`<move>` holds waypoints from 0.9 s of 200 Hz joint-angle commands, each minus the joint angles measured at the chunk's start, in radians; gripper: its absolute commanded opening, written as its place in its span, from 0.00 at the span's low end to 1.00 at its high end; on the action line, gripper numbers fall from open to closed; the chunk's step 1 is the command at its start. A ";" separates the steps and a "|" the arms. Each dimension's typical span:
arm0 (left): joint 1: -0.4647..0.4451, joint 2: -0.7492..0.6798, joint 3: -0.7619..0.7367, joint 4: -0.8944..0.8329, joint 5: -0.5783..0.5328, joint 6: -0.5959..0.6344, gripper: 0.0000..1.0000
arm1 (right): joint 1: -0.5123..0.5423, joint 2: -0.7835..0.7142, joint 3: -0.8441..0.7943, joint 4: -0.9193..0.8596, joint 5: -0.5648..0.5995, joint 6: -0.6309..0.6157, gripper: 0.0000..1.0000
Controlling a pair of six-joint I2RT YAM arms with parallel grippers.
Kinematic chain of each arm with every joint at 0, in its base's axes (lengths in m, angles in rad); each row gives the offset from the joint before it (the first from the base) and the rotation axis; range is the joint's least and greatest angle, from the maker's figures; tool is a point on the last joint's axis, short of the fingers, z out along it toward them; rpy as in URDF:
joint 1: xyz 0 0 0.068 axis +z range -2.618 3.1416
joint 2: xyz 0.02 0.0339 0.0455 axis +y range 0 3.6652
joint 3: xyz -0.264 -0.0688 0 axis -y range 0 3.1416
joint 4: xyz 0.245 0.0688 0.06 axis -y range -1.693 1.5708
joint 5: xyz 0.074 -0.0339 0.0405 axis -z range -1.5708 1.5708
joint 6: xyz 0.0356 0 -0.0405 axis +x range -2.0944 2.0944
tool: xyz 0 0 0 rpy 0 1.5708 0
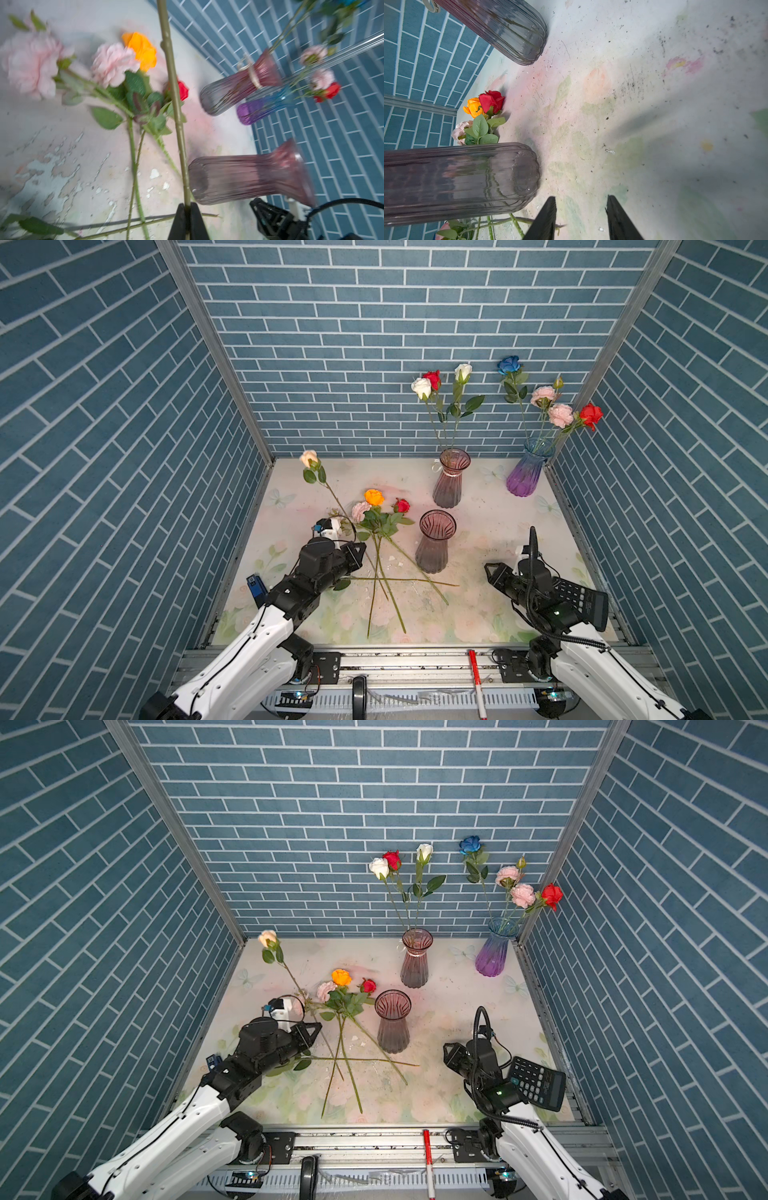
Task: Arrange the flowers into the vase
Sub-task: 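Lift the cream rose with the left gripper and carry it to the pink vase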
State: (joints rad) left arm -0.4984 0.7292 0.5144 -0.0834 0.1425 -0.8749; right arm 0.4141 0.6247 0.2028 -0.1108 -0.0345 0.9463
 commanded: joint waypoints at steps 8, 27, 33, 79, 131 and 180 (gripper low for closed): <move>-0.018 -0.044 0.173 0.020 -0.050 0.058 0.00 | -0.003 0.004 0.025 0.018 -0.001 0.032 0.42; -0.036 0.034 0.317 0.051 -0.021 0.087 0.00 | -0.004 0.007 0.026 0.017 -0.002 0.032 0.42; -0.045 0.067 0.361 0.058 -0.011 0.096 0.00 | -0.005 0.006 0.025 0.018 -0.002 0.032 0.42; -0.186 0.348 0.640 0.120 -0.056 0.319 0.00 | -0.005 -0.004 0.020 0.017 -0.003 0.032 0.42; -0.254 0.589 0.792 0.169 -0.049 0.470 0.00 | -0.009 -0.030 0.016 0.010 -0.004 0.030 0.42; -0.324 0.679 0.730 0.282 -0.024 0.598 0.00 | -0.021 -0.034 0.012 0.016 -0.014 0.030 0.42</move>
State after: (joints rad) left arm -0.7780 1.3865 1.2736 0.1013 0.1009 -0.3897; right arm 0.4023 0.5911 0.2028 -0.1081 -0.0402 0.9463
